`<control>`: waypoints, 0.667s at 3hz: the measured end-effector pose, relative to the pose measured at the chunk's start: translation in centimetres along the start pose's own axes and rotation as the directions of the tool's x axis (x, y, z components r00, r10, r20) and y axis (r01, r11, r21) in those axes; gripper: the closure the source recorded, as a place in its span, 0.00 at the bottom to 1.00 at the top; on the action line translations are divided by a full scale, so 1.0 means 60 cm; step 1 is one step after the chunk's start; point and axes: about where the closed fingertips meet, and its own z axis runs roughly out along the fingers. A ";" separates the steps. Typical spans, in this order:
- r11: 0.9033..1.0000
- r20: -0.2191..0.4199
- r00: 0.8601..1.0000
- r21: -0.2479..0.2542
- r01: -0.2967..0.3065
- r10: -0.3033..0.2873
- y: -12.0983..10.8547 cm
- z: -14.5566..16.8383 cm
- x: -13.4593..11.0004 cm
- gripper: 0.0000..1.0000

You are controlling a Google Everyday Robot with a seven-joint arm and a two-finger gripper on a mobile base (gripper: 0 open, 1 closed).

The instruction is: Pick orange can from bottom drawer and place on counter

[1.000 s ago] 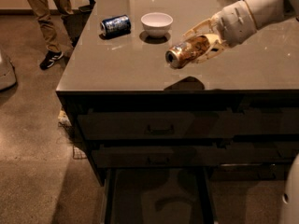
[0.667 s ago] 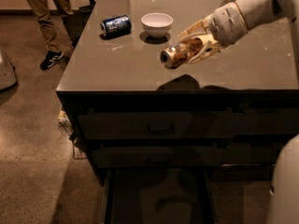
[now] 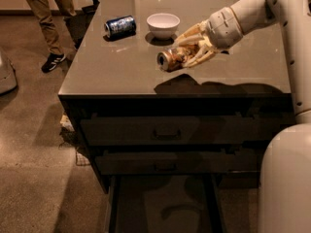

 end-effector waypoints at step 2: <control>0.998 0.046 0.997 -0.018 -0.063 0.064 0.002 0.037 0.022 1.00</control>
Offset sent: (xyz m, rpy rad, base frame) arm -0.0134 -0.0018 -0.0347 -0.0173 0.1705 0.0784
